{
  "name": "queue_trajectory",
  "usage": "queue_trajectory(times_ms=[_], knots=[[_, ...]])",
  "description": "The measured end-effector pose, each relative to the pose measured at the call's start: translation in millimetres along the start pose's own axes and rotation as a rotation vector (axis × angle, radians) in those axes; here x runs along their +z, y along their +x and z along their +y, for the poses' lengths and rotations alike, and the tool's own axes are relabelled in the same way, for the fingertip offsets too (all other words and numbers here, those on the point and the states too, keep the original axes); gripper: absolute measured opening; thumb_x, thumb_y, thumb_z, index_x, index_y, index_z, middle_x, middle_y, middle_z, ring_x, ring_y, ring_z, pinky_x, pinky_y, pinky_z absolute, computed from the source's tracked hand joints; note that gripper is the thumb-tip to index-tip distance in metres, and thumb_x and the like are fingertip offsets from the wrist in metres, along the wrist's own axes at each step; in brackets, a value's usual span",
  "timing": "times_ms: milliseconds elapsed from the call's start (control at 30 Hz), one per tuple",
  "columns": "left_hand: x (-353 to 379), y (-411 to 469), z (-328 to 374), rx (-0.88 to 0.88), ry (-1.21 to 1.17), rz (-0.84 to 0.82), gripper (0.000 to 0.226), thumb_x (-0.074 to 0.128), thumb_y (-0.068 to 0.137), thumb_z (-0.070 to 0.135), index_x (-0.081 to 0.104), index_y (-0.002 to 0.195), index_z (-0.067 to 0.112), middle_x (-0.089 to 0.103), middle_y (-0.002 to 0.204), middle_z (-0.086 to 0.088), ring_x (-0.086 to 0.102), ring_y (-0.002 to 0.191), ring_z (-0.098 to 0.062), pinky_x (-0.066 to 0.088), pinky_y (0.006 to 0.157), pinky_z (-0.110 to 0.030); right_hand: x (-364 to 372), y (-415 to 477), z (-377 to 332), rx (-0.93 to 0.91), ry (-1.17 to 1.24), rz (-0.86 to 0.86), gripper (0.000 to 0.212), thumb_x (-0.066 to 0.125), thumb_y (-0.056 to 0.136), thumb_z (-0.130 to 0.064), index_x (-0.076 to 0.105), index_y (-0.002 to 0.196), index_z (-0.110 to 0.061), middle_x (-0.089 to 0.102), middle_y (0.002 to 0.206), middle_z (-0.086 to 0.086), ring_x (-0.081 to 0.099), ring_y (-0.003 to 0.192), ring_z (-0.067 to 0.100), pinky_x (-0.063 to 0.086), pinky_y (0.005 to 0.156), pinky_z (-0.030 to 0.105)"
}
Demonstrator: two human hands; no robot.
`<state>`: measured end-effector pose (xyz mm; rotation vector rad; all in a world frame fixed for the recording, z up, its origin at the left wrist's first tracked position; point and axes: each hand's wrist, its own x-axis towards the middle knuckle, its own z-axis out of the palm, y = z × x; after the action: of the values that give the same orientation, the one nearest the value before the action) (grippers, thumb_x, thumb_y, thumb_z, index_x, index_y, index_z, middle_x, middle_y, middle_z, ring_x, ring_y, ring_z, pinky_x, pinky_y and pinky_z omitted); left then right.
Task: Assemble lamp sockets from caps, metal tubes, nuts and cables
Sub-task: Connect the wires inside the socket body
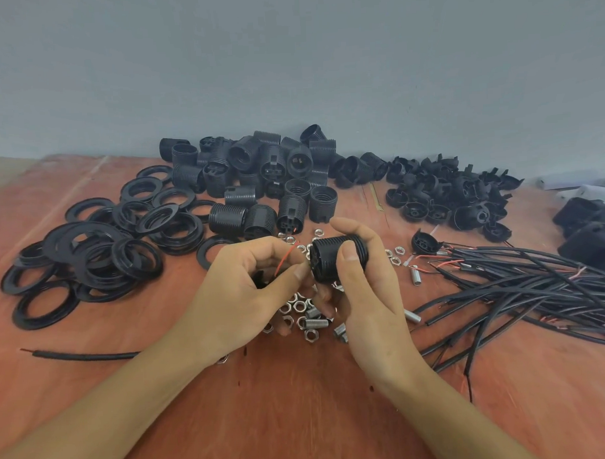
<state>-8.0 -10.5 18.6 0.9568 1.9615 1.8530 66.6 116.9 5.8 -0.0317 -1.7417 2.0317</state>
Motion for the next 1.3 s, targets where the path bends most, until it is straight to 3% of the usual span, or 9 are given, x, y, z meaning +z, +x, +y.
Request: queue_trajectory(times_ms=[300,400,600,767,867,967,1067,1200,1300], knots=[[-1.0,1.1,-4.5,0.000,0.069,0.107,0.006,0.070,0.085,0.011,0.072,0.079,0.011,0.063,0.056,-0.001,0.057,0.044,-0.015,0.048,0.037,-0.026,-1.6,-1.0,7.5,-0.045,-0.228,0.027,0.029,0.040,0.096,-0.039,0.051,0.124,-0.036,0.055,0.089,-0.012,0.051,0.078,0.013,0.043,0.076,0.036],[0.5,2.0,-1.9,-0.002,0.028,0.089,0.007,0.069,0.083,0.017,0.073,0.080,0.011,0.070,0.064,0.000,0.063,0.051,-0.012,0.050,0.040,-0.023,-1.1,2.3,4.7,-0.035,-0.154,0.061,0.027,0.042,0.095,-0.039,0.054,0.119,-0.037,0.058,0.084,-0.010,0.053,0.073,0.011,0.046,0.069,0.030],[1.8,1.7,-3.2,-0.084,-0.108,0.094,0.023,0.067,0.075,0.033,0.075,0.080,0.012,0.075,0.078,-0.009,0.071,0.070,-0.030,0.054,0.044,-0.028,-0.8,3.9,1.5,-0.032,-0.060,0.059,0.025,0.042,0.094,-0.035,0.056,0.115,-0.033,0.060,0.081,-0.009,0.055,0.070,0.005,0.052,0.065,0.021],[1.7,0.4,-5.0,-0.064,-0.087,0.075,0.016,0.068,0.076,0.029,0.074,0.080,0.014,0.074,0.077,-0.006,0.070,0.069,-0.025,0.058,0.050,-0.033,-0.2,2.4,1.6,-0.062,-0.119,0.065,0.025,0.041,0.095,-0.033,0.054,0.116,-0.031,0.058,0.082,-0.011,0.053,0.070,0.005,0.048,0.064,0.021],[2.4,-0.2,-3.9,0.026,0.019,0.092,0.012,0.066,0.080,0.025,0.073,0.081,0.015,0.073,0.072,0.002,0.068,0.067,-0.023,0.060,0.055,-0.038,0.5,1.7,3.2,-0.100,-0.197,0.075,0.025,0.040,0.096,-0.033,0.052,0.118,-0.031,0.059,0.091,-0.011,0.055,0.081,0.006,0.047,0.077,0.024],[4.5,-0.2,-3.8,0.118,0.097,0.108,0.007,0.067,0.085,0.013,0.071,0.081,0.016,0.070,0.066,0.011,0.062,0.059,-0.001,0.050,0.056,-0.016,1.1,1.2,4.6,-0.100,-0.229,0.073,0.025,0.038,0.098,-0.033,0.051,0.120,-0.031,0.060,0.093,-0.016,0.055,0.087,0.006,0.045,0.083,0.029],[5.6,-1.8,-3.9,0.128,0.120,0.123,0.009,0.067,0.085,0.010,0.071,0.079,0.015,0.068,0.062,0.011,0.059,0.054,-0.002,0.046,0.051,-0.013,0.3,0.8,4.9,-0.076,-0.209,0.058,0.026,0.039,0.098,-0.033,0.051,0.120,-0.028,0.059,0.089,-0.018,0.053,0.081,0.004,0.042,0.078,0.032],[3.8,-2.9,-6.1,0.100,0.086,0.095,0.015,0.067,0.087,0.006,0.070,0.076,0.016,0.066,0.058,0.007,0.061,0.046,-0.015,0.053,0.044,-0.031,-1.1,-0.1,4.6,-0.042,-0.178,0.021,0.026,0.039,0.097,-0.034,0.053,0.119,-0.030,0.059,0.083,-0.019,0.053,0.074,0.000,0.043,0.073,0.025],[2.6,-1.2,-7.0,0.062,0.075,0.106,0.014,0.068,0.087,0.007,0.072,0.076,0.016,0.068,0.060,0.004,0.063,0.048,-0.021,0.057,0.045,-0.036,-2.9,3.8,3.0,0.046,-0.089,0.039,0.024,0.042,0.100,-0.032,0.056,0.118,-0.025,0.057,0.076,-0.011,0.050,0.062,0.005,0.043,0.058,0.020]])
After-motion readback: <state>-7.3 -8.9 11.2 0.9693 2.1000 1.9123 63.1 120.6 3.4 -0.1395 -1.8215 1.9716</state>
